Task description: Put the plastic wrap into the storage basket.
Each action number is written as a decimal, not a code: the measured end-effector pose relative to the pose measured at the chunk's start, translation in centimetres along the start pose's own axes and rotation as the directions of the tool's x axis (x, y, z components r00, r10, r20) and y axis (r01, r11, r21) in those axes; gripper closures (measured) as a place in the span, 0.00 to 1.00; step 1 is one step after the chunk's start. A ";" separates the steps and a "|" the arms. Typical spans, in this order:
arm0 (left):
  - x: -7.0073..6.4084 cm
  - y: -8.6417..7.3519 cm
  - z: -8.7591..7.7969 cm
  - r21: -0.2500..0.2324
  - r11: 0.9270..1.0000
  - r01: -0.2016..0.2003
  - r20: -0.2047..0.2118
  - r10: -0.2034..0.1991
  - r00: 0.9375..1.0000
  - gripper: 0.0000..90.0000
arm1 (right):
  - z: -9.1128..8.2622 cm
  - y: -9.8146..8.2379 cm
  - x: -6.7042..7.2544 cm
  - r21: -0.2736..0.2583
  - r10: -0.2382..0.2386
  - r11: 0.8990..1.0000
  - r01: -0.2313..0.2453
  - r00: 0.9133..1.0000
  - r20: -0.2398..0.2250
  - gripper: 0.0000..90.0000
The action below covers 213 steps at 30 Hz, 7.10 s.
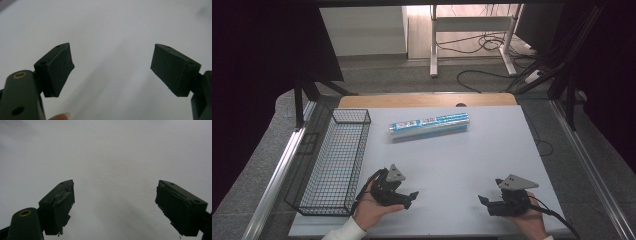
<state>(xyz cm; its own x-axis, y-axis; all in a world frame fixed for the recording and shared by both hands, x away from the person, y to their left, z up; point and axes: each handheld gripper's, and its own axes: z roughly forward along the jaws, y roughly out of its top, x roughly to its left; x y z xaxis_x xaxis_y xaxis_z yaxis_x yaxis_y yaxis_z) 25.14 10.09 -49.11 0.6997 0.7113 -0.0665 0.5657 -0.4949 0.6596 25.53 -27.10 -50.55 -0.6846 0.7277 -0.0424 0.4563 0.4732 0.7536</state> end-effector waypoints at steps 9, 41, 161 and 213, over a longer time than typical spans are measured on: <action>-0.9 3.7 0.3 0.009 0.996 -0.085 0.020 0.084 0.996 0.20 | 0.0 0.0 -0.1 0.003 -0.006 1.000 0.006 1.000 -0.005 0.18; 6.5 13.6 4.2 -0.014 0.996 -0.093 0.030 0.093 0.995 0.34 | 0.2 -0.3 0.1 0.042 -0.046 0.998 0.045 0.999 0.021 0.18; 12.7 18.8 6.2 0.341 0.913 -0.226 0.027 0.230 0.973 0.35 | 0.3 -0.7 -0.6 0.040 -0.034 0.999 0.032 0.998 0.052 0.18; 18.5 3.8 -11.4 0.166 0.914 0.371 -0.321 -0.306 0.896 0.35 | 0.6 -0.1 -0.7 0.035 -0.019 0.999 0.017 0.998 0.051 0.18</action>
<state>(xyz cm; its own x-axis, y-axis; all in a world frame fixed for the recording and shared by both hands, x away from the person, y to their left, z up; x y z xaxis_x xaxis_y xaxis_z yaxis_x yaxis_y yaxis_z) 35.27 27.03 -39.34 0.3144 0.9491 -0.0211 0.8490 -0.2712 0.4535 26.33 -27.40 -51.02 -0.6633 0.7429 -0.0905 0.4639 0.5030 0.7293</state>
